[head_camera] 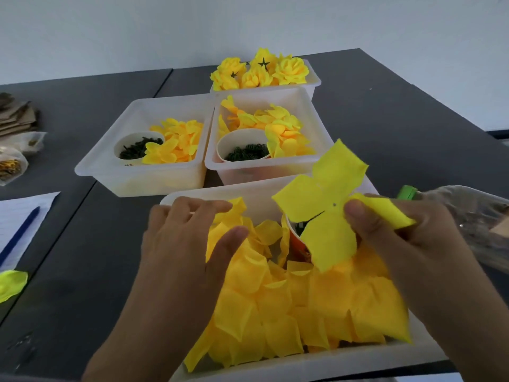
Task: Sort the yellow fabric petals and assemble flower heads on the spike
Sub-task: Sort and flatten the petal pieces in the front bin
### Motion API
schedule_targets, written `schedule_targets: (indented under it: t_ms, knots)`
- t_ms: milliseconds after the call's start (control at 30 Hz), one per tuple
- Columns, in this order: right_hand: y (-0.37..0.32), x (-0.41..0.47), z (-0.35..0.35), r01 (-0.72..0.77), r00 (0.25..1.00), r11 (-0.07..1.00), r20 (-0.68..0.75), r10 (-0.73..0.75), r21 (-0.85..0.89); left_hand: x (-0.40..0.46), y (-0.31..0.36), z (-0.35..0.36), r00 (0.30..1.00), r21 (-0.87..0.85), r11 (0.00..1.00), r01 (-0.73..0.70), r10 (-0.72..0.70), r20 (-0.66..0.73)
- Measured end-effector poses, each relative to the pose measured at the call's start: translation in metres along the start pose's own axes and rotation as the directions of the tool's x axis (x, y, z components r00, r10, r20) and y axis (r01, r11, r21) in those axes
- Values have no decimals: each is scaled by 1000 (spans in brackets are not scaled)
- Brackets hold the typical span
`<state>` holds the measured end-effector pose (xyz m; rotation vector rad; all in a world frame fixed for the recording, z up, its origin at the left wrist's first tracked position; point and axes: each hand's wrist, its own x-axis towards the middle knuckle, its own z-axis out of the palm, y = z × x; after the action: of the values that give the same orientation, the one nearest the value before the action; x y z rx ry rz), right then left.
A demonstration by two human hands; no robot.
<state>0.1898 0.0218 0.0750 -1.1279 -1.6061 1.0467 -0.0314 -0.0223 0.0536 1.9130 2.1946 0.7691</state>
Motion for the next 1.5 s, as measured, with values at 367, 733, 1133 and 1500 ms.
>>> schedule_targets:
  t_ms: [367, 733, 1133, 1500]
  knots:
    - [-2, -1, 11, -25, 977, 981, 202, 64, -191, 10, 16, -12, 993, -591, 807, -14, -56, -100]
    - [54, 3, -37, -259, 966, 948, 24, 259, 184, 15, -18, -4, 971, -61, 970, 235, -238, -36]
    - [14, -25, 23, -259, 956, 823, 257, 143, 506, -18, 26, -12, 935, -662, 735, 148, 114, 336]
    - [15, -20, 14, -339, 819, 923, 541, 194, 183, -22, 25, -6, 993, -737, 666, 115, -65, 96]
